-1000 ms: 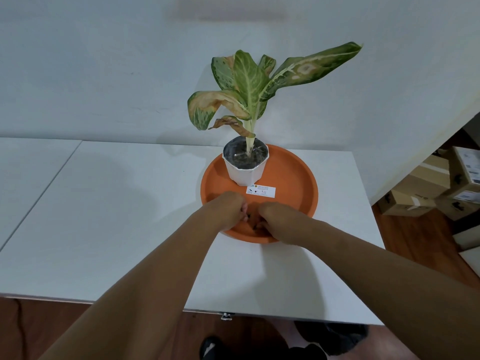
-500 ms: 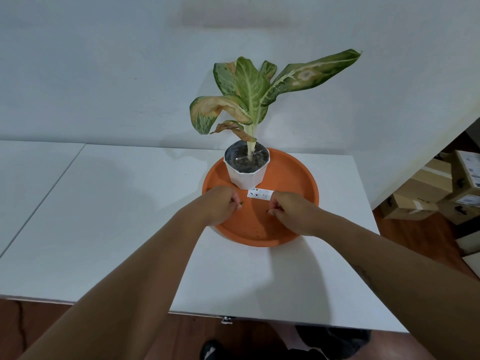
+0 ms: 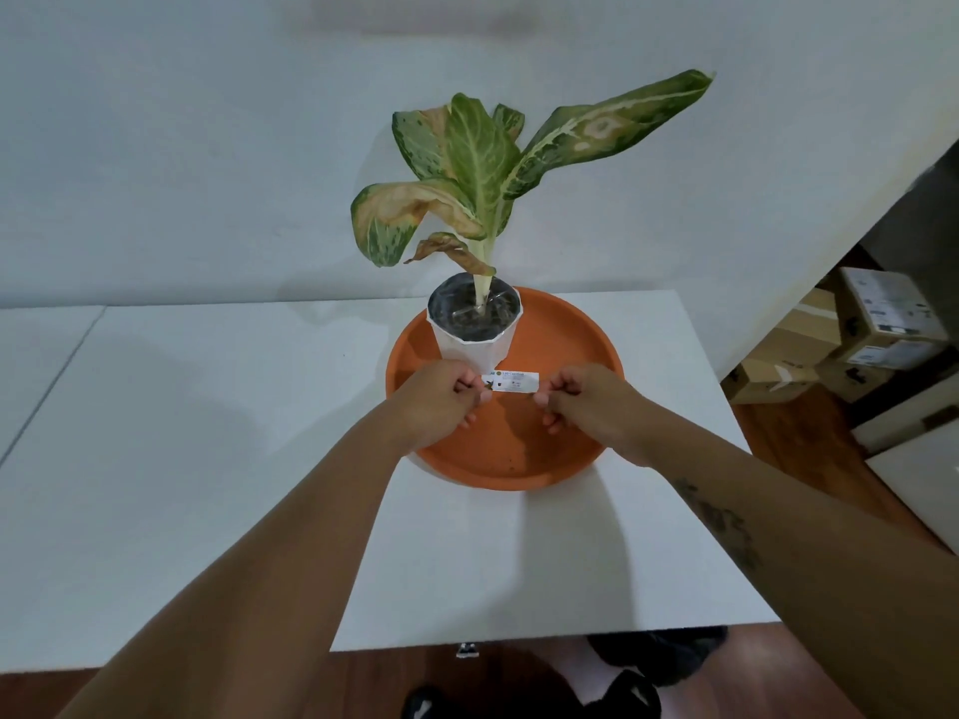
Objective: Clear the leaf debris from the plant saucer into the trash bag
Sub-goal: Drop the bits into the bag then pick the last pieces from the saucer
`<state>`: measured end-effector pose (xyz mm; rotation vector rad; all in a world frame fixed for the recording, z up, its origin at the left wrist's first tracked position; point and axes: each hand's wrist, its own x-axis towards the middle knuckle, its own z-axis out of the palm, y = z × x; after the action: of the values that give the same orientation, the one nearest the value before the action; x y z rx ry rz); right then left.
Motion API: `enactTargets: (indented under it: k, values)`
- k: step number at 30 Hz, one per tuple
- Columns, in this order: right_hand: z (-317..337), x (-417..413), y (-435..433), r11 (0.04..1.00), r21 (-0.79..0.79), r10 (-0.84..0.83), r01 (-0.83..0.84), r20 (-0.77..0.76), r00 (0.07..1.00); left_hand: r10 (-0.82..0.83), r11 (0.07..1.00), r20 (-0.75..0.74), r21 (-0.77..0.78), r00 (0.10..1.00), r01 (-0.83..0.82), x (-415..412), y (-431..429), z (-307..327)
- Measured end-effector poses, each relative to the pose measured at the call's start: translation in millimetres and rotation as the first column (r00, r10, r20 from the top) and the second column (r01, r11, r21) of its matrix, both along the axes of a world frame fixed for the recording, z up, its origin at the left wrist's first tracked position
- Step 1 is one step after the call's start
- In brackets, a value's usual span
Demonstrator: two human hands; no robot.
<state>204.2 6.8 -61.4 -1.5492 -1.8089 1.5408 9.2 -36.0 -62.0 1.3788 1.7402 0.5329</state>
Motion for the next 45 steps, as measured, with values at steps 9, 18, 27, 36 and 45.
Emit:
enactTargets:
  k: [9,18,27,36,45]
  values:
    - [5.7,66.5,-0.4,0.997,-0.076,-0.029,0.012,-0.231,0.973,0.035,0.999,0.108,0.002,0.994,-0.035,57.8,-10.0,7.9]
    - [-11.3,208.7,13.3,0.993,-0.111,0.015,-0.045,-0.256,0.966,0.183,0.982,0.228,0.002,0.956,-0.189,217.1,-15.6,-13.0]
    - [-39.8,331.7,11.0,0.980,-0.195,-0.085,0.040,-0.225,0.971,0.254,0.964,0.292,-0.002,0.922,-0.265,367.7,-13.6,-32.1]
    - [-78.4,382.3,-0.6,0.960,-0.252,-0.178,0.118,-0.233,0.956,0.365,0.924,0.325,-0.012,0.872,-0.383,439.3,-22.0,-71.8]
    - [-174.9,397.8,-14.2,0.920,-0.329,-0.277,0.214,-0.161,0.947,0.475,0.879,0.294,-0.211,0.829,-0.428,447.8,-30.6,-184.3]
